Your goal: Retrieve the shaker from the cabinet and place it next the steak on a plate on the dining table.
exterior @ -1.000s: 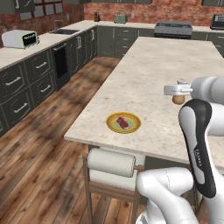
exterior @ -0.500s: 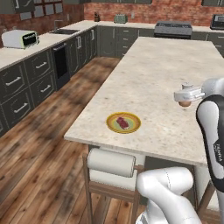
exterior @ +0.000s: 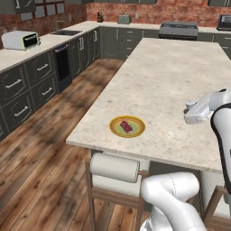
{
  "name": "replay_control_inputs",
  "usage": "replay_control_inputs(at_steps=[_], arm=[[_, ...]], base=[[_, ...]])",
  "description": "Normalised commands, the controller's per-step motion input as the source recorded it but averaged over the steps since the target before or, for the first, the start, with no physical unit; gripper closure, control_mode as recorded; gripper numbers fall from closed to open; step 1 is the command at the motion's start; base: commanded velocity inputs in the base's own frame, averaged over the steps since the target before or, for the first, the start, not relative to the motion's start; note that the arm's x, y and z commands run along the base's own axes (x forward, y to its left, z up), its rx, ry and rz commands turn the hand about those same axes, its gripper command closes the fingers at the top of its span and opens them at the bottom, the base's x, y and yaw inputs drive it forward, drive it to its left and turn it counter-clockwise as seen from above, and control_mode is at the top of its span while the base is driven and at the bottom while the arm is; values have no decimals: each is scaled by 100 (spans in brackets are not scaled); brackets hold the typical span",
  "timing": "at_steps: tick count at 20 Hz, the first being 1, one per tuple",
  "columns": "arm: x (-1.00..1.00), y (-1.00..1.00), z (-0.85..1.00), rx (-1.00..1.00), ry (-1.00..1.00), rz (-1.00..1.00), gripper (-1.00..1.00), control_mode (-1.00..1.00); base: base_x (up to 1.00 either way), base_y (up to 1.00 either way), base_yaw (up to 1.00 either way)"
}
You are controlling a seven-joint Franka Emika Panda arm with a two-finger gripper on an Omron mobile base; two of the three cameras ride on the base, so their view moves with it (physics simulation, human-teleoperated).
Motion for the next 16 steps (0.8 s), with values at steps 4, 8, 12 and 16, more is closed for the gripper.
replay_control_inputs(at_steps=[4, 8, 12, 16], arm=[[11, -14, -54, -11, 0, 19, 100, -100], [12, -3, -73, -11, 0, 13, 100, -100], [15, 0, -59, 3, 2, 4, 100, -100], [26, 0, -34, 12, 8, 0, 100, -100]], base=[[0, 0, 0], [0, 0, 0], [0, 0, 0], [0, 0, 0]])
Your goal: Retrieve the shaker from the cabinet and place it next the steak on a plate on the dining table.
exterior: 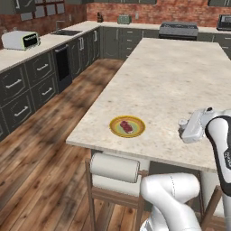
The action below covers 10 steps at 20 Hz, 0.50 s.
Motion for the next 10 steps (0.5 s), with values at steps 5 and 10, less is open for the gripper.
replay_control_inputs(at_steps=[5, 10], arm=[[31, -1, -18, 17, 6, 0, 100, -100], [29, -7, -10, 18, 3, 0, 100, -100]], base=[[0, 0, 0], [0, 0, 0]])
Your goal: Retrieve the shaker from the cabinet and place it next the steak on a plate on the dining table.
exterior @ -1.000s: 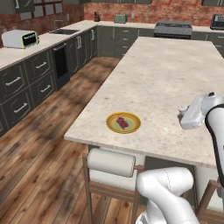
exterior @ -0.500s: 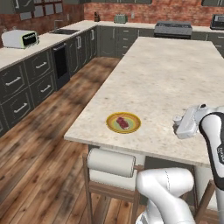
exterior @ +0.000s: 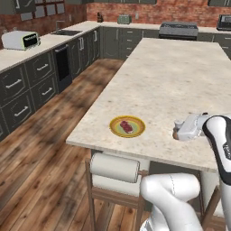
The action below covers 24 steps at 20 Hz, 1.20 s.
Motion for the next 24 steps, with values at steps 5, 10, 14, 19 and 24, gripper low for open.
replay_control_inputs(at_steps=[5, 10, 14, 19, 24], arm=[[25, -9, -2, 13, 0, 0, 100, -100], [30, 0, -5, 4, 0, 0, 100, -100], [32, 0, -5, 0, -1, 0, 100, -100], [33, 0, -15, 0, 0, 0, 100, -100], [34, 0, -25, 0, -1, 0, 100, -100]], base=[[0, 0, 0], [0, 0, 0], [0, 0, 0], [0, 0, 0], [0, 0, 0]])
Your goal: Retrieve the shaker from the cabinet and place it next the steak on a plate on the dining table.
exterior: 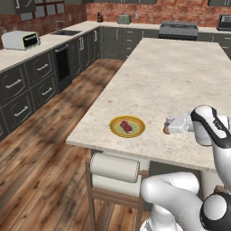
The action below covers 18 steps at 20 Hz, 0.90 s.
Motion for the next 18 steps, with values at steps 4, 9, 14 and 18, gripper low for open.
replay_control_inputs(at_steps=[4, 9, 14, 18], arm=[[37, 0, -26, 0, -2, 0, 100, -100], [33, -5, -28, 0, -3, 0, 100, -100], [27, -20, -29, 0, -3, 0, 100, -100], [34, -9, -24, 0, 0, 0, 100, -100]], base=[[0, 0, 0], [0, 0, 0], [0, 0, 0], [0, 0, 0]])
